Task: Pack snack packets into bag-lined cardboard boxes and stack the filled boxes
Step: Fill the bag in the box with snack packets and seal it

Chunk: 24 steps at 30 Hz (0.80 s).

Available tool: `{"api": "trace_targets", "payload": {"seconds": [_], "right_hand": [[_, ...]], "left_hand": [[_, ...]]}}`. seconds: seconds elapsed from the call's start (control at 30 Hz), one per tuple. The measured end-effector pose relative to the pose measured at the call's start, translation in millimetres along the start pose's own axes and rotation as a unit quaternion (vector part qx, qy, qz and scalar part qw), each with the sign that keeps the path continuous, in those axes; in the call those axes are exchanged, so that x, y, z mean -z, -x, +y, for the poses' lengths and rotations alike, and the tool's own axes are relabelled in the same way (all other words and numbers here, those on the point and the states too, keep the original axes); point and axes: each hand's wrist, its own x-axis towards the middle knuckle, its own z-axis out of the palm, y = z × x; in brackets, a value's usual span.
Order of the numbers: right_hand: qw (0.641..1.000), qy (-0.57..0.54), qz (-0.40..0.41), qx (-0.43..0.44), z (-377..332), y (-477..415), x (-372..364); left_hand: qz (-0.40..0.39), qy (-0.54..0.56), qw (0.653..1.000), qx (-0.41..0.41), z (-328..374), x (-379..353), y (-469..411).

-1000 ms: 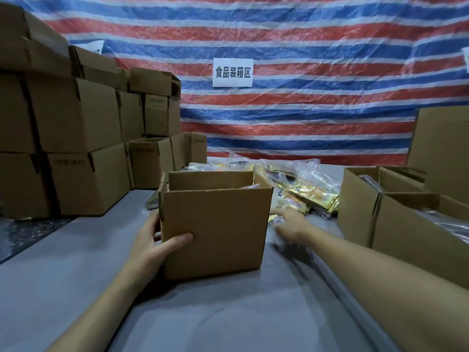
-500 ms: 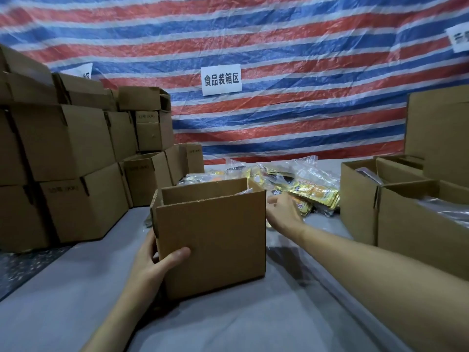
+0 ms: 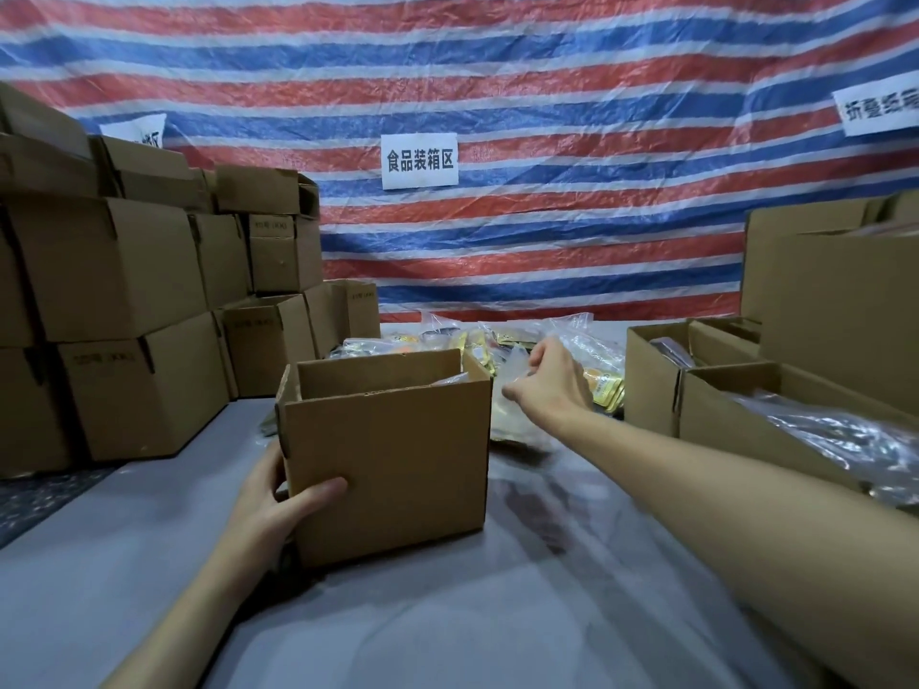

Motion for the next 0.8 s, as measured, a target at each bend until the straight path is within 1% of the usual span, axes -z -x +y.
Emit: {"api": "trace_targets", "payload": {"seconds": [0.07,0.2,0.3,0.37,0.57,0.63,0.73,0.8], "right_hand": [[0.999,0.004,-0.032,-0.028,-3,-3,10],[0.987,0.032,-0.128,-0.093,-13,-8,25],[0.973,0.062,-0.19,-0.112,-21,-2,31],[0.968,0.067,-0.211,-0.114,-26,4,35],[0.971,0.079,-0.211,-0.084,-41,16,35],[0.975,0.075,-0.198,-0.068,-46,16,34],[0.977,0.083,-0.191,-0.053,-55,13,34],[0.973,0.1,-0.201,-0.047,-60,10,36]], "left_hand": [[-0.005,0.001,1.0,-0.005,1,-1,1],[-0.018,-0.005,1.0,-0.013,4,-4,3],[-0.011,-0.009,1.0,-0.016,7,-5,3],[-0.01,-0.022,0.999,-0.022,13,-6,5],[-0.003,-0.043,0.999,-0.017,22,-9,11],[0.003,-0.049,0.999,-0.017,20,-8,10],[0.008,-0.052,0.998,-0.029,15,-5,8],[0.007,-0.051,0.998,-0.033,12,-5,6]]}}
